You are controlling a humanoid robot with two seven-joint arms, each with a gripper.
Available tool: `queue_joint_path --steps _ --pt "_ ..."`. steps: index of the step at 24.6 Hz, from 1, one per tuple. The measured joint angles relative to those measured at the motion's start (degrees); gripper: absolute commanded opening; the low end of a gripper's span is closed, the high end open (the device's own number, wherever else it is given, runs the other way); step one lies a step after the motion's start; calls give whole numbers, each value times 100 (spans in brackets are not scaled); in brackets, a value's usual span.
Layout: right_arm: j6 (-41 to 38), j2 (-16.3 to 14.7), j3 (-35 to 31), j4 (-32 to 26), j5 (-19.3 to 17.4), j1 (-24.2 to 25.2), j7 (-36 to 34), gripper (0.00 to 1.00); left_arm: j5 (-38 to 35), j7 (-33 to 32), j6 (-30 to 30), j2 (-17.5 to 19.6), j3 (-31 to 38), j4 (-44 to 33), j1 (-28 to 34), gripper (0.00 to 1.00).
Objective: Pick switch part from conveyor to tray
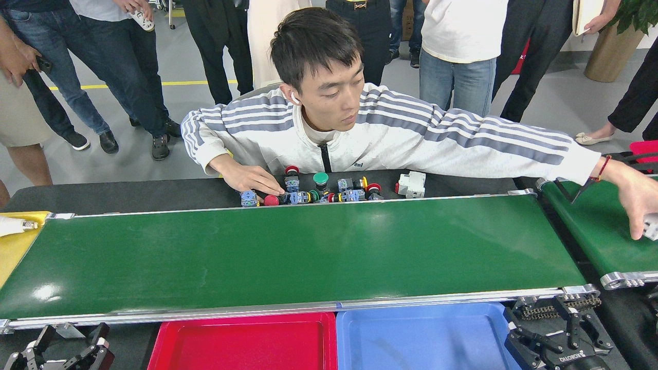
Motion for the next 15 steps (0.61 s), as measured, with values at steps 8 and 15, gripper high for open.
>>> queue_joint_path --steps 8,15 --pt "103 5 -13 0 -24 -4 -18 99 7 1 21 -2 -4 6 3 100" --pt "279 57 -42 0 -210 -41 -27 100 8 1 -6 -2 10 22 -27 100"
